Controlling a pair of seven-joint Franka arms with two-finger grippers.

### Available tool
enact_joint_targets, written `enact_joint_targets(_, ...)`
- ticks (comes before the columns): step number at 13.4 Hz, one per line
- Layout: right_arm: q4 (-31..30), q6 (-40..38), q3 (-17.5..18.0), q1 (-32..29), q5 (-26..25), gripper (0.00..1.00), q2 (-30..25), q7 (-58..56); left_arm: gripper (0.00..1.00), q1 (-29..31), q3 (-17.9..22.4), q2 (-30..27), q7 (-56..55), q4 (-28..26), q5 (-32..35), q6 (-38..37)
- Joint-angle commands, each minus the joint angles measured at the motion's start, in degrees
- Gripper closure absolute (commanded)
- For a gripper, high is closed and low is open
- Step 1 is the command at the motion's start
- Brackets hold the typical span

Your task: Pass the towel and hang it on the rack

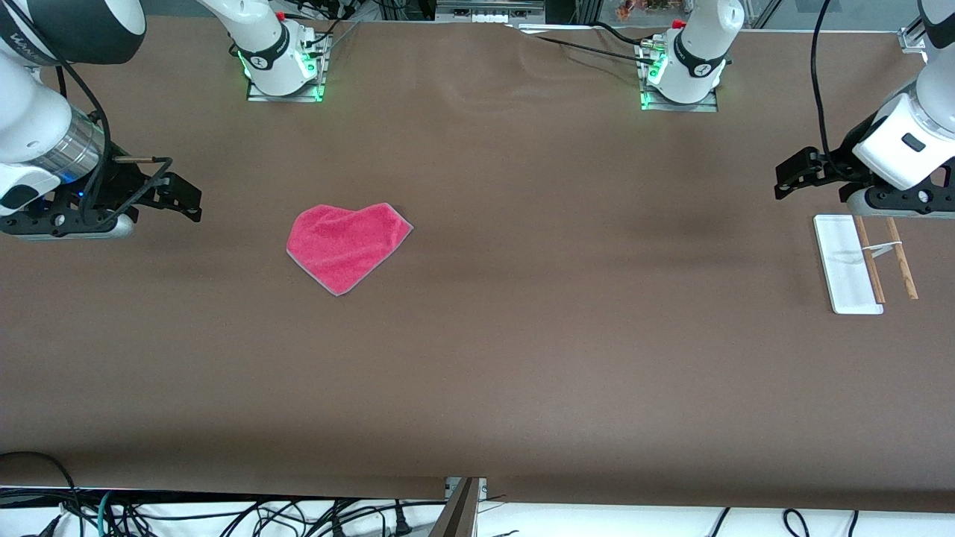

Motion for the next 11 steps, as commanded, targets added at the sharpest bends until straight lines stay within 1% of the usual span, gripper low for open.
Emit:
enact_joint_targets(1, -0.42, 1.03, 0.31, -0.08, 0.21, 0.01, -1.04, -0.52, 0.0, 2.52, -0.47, -0.5, 5.87, -0.76, 1.86, 1.57)
enact_joint_targets(2, -0.87, 1.31, 0.31, -0.08, 0.21, 0.01, -1.31, -0.52, 0.0, 3.76, -0.64, -0.23, 6.17, -0.67, 1.6, 1.58)
enact_joint_targets(8, 0.01, 1.31, 0.22, -0.08, 0.04, 0.01, -0.87, -0.7, 0.0, 3.51, -1.43, -0.05, 5.29, -0.49, 1.95, 3.95)
enact_joint_targets(11, 0.18, 1.31, 0.22, -0.08, 0.12, 0.01, -0.78, -0.52, 0.0, 3.42, -1.52, -0.05, 5.29, -0.58, 1.95, 3.86)
